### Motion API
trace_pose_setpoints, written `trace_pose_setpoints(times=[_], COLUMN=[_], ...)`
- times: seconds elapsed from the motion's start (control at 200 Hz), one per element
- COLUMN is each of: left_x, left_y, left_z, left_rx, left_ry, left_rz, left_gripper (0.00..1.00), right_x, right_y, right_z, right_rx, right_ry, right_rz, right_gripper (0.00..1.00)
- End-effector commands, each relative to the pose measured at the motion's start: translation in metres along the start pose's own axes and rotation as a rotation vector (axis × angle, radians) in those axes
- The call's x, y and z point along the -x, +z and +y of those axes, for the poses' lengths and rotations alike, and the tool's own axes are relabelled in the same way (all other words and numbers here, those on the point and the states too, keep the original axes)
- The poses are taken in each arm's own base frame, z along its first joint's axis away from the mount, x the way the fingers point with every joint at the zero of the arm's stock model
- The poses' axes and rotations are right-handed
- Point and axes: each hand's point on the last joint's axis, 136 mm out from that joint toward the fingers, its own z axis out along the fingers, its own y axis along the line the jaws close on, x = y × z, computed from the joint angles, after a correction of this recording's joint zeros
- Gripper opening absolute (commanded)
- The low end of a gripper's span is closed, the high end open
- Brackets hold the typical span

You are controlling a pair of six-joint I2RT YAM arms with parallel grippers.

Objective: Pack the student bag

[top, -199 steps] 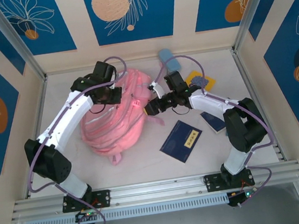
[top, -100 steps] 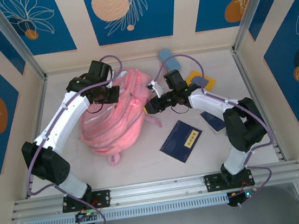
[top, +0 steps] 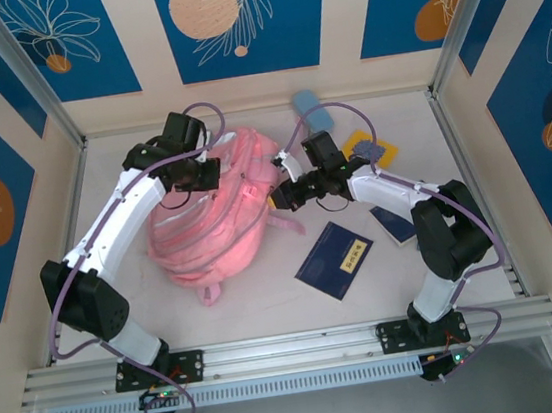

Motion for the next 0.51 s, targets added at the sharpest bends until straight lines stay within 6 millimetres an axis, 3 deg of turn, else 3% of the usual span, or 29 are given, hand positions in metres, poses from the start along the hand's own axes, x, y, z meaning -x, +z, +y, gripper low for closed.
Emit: trace_pose_setpoints(times=[0.0,0.26,0.5], left_x=[0.031,0.035,0.031], left_y=[-0.021,-0.013,0.02], left_z=[-0.007,-0.009,-0.016], left_rx=[-0.06,-0.079,-0.124], left_ry=[-0.032,-0.086,-0.182], left_rz=[-0.142,-0.144,-0.108], left_gripper=[0.0,0.0,0.0], right_x=[-0.007,-0.021,-0.046], right_y=[0.001,0.01,0.025], right_z=[0.018,0.024,0.04], right_rx=[0.052,-0.005,-0.103], right_ry=[-0.014,-0.035,-0.108], right_rz=[0.016,0.036,0.062], right_gripper=[0.03,0.0,0.0])
